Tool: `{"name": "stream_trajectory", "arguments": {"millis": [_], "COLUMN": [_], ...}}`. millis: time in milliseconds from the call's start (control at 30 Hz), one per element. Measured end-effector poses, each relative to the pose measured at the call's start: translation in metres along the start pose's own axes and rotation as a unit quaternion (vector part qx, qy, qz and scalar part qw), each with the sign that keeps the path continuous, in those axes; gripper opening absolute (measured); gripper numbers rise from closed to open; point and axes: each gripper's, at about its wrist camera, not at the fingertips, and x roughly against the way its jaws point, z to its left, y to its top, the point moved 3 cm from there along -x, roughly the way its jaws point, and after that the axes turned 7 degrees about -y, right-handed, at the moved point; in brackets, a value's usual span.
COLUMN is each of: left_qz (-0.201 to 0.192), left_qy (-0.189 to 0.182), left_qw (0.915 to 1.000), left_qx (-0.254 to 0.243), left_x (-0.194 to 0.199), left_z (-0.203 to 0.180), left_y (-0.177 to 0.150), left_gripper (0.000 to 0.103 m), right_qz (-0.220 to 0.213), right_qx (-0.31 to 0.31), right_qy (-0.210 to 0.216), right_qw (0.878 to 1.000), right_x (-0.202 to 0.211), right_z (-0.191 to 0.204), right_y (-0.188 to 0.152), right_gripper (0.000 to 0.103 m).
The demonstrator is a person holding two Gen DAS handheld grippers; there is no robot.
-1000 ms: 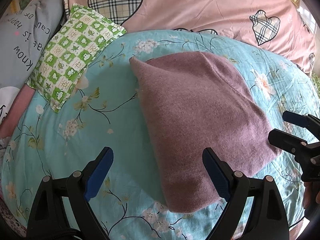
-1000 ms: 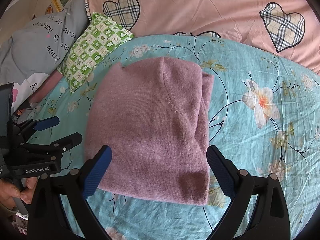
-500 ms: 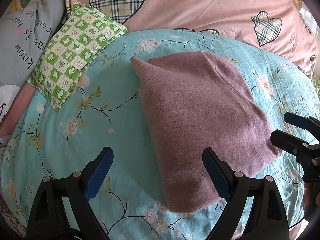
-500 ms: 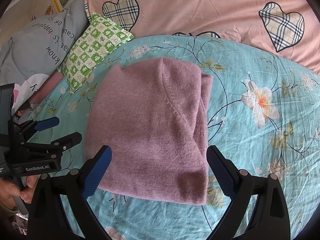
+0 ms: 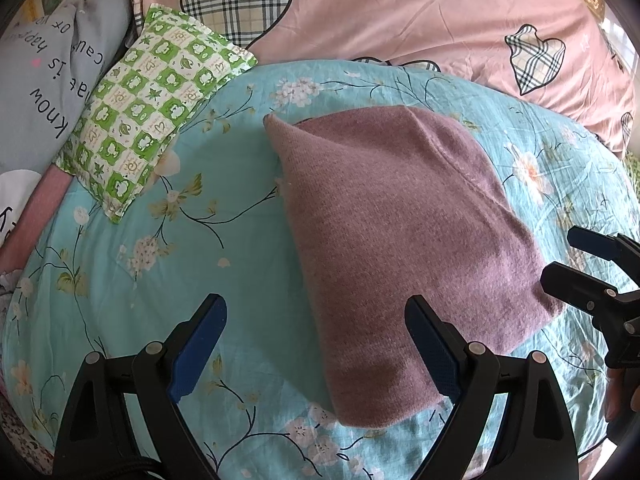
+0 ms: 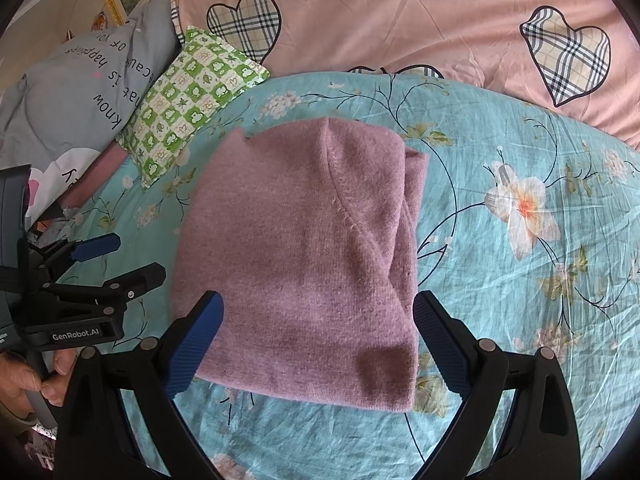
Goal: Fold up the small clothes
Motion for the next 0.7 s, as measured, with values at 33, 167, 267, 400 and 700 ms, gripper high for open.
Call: {"name": "stream_trajectory", "arguments": {"millis": [33, 167, 267, 400, 700], "left_qz": [0.0, 0.0, 0.0, -0.002, -0.006], "left_qy": [0.0, 0.0, 0.001, 0.002, 0.01], "left_qw": [1.0, 1.0, 1.0, 1.0, 0.9999], "left_qx": [0.0, 0.001, 0.003, 0.006, 0.005], "left_x": [0.0001, 0.0003, 0.001, 0.002, 0.0031], "left_z": [0.0001, 0.0007, 0.0011, 0.002, 0.0035], "left_y": [0.0, 0.0, 0.0, -0.0002, -0.0015], "left_gripper": [0.091, 0.091, 0.091, 0.091, 0.091], "right_qz": [0.0, 0.0, 0.0, 0.0, 0.0], "right_qx": [0.0, 0.0, 0.0, -0.001, -0.005], "right_qy": [0.0, 0.0, 0.0, 0.0, 0.002], "right_qw": [1.0, 1.0, 1.0, 1.0, 1.0], "right_x": [0.0003, 0.0002, 0.0002, 0.0002, 0.0008], "right_z": [0.0005, 0.0001, 0.0006, 0.0007, -0.0023], "right_y": [0.0003, 0.0003, 0.0004, 0.0006, -0.0001], "right_gripper": [0.096, 0.096, 0.096, 0.096, 0.096]}}
